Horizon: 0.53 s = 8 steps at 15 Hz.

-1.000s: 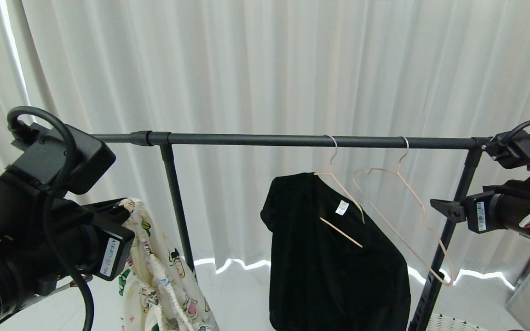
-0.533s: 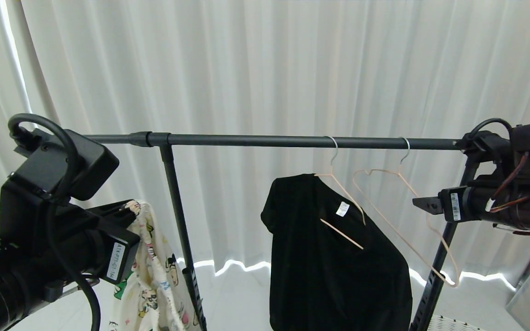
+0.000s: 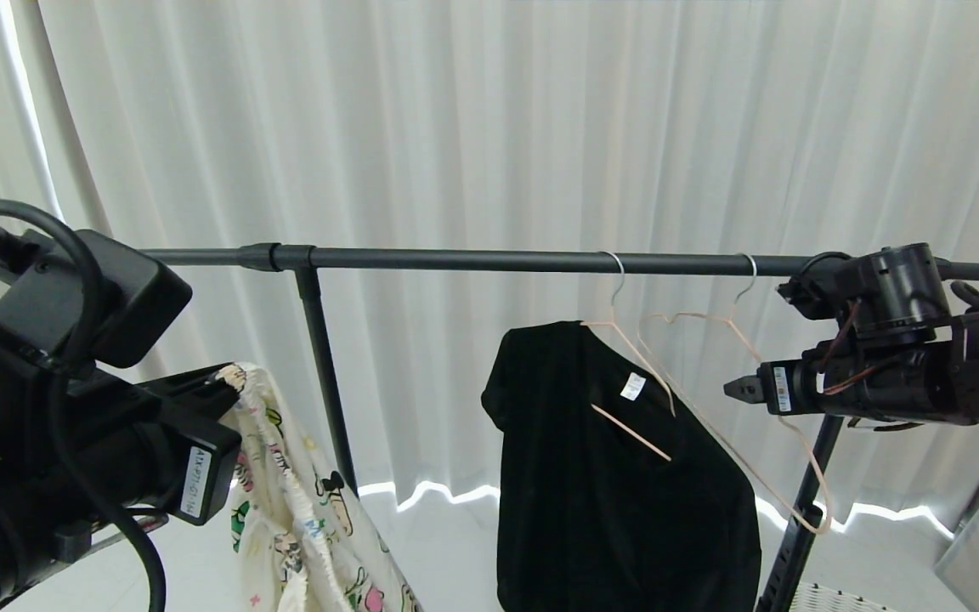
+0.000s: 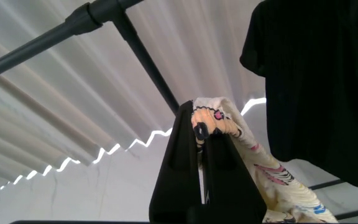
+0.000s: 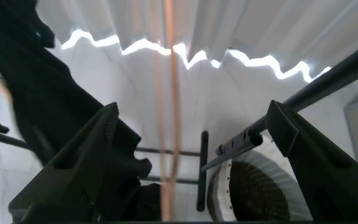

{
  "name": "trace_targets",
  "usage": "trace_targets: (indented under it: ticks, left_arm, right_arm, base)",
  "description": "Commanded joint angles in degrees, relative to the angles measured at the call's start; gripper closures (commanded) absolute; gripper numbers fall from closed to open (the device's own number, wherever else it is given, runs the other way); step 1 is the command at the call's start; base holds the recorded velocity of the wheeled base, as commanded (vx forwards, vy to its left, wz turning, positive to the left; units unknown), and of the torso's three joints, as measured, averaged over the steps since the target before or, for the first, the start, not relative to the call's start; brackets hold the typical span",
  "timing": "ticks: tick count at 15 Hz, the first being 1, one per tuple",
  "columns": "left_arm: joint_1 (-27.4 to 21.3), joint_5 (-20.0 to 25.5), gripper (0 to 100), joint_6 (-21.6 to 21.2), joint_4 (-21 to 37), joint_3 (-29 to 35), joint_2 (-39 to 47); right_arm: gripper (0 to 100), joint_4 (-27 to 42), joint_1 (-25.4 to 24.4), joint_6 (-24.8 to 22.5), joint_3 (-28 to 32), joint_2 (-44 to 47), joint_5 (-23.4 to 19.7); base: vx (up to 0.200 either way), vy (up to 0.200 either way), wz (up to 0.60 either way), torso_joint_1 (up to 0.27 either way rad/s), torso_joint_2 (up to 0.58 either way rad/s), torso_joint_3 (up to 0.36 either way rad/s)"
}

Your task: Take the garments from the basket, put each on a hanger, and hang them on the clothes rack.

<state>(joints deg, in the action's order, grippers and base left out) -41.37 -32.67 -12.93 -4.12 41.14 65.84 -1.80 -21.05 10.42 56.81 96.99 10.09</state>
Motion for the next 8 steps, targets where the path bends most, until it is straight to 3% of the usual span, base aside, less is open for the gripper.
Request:
trace_targets:
  ticks: [1,4,5,8]
  left_arm:
    - [0.0,0.0,100,-0.6,0.0,0.0,-0.6]
    - [0.0,0.0,100,-0.9,0.0,0.1,-0.5]
    - [0.0,0.0,100,-0.9,0.0,0.1,-0.5]
    - [0.0,0.0,100,-0.9,0.0,0.1,-0.4]
  right_arm:
    - [0,0.0,0.0,0.0,0.1,1.9,-1.8]
    - [0,0.1,0.0,0.0,-0.3,2.0,-3.1]
    - [100,0.0,0.1,0.0,-0.3,2.2,-3.3]
    - [100,-0.2,0.1,0.1,-0.2,3.0,-3.3]
  base:
    - [0.000,0.000,0.00,0.000,0.00,0.000]
    - [0.000,0.000,0.00,0.000,0.00,0.000]
    - [0.000,0.000,0.00,0.000,0.00,0.000]
    - [0.000,0.000,0.00,0.000,0.00,0.000]
